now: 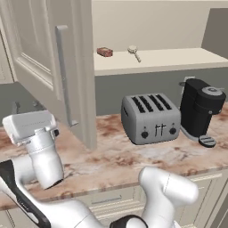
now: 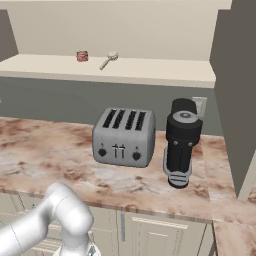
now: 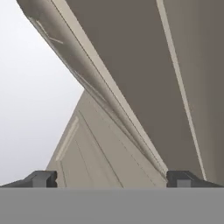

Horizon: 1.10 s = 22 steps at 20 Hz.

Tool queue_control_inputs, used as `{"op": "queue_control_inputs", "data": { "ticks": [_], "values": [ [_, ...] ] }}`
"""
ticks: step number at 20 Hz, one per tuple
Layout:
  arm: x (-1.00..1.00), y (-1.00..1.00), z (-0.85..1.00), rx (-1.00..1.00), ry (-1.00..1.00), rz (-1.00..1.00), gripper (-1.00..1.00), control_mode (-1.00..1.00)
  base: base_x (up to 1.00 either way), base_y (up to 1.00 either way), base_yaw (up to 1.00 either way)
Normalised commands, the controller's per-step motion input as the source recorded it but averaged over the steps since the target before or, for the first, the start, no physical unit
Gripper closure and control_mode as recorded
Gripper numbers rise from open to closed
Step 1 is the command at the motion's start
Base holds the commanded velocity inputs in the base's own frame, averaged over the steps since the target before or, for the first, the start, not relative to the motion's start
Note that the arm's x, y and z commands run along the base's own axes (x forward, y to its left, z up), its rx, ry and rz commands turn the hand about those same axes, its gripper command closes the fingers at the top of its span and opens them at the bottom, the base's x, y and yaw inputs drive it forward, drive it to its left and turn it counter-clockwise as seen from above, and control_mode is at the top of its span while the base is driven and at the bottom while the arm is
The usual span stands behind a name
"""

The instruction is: Pick up the bar soap and dish brush from the sink, and place them back in the cabinet, and close the cabinet doors.

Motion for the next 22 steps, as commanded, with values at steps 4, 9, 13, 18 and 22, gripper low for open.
{"op": "queue_control_inputs", "data": {
  "ticks": [4,9,13,18,22],
  "values": [
    [0.0,-0.54,0.0,0.17,-0.05,0.0,-1.0,-1.0,0.0,0.0,0.0],
    [0.0,-0.51,0.0,0.17,-0.04,0.0,-1.0,-1.0,0.0,0.0,0.0],
    [0.0,-0.48,0.0,0.17,-0.03,0.0,-1.0,-1.0,0.0,0.0,0.0],
    [0.0,-0.44,0.0,0.15,-0.02,0.0,-1.0,-1.0,0.0,0.0,0.0],
    [0.01,-0.42,0.01,0.16,-0.02,0.0,-1.0,-1.0,0.0,0.0,0.0]
  ]
}}
